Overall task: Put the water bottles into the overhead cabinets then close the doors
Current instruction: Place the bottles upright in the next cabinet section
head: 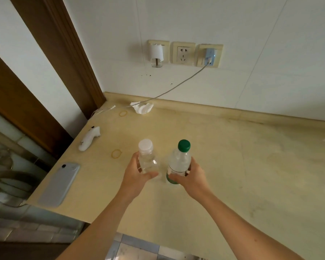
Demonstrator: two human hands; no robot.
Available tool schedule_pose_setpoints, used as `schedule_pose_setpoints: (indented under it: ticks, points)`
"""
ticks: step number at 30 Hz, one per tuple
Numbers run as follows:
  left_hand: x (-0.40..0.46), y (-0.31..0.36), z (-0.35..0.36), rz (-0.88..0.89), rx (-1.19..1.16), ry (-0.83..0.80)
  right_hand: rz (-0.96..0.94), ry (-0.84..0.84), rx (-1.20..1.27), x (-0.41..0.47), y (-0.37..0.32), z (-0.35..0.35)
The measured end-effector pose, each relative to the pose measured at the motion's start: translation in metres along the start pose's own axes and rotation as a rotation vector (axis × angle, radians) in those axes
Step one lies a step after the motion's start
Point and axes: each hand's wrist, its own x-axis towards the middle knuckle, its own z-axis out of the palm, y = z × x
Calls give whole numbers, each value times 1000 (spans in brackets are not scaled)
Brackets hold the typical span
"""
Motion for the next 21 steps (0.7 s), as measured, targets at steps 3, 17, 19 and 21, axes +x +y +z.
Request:
schedule_pose_setpoints:
  ticks: [3, 17, 19, 21]
  points:
    - [0, 31, 0, 77, 3, -26, -51, 65, 35, -8, -16, -12]
    - [-22, 255, 59, 588, -89, -162, -519, 459, 177, -86, -178, -151]
    - [-29, 297, 70, 670, -90, -170, -602, 508, 169, -104, -210, -175]
    - [-39, 338, 79, 741, -130, -160, -684, 561, 174, -123, -240, -198]
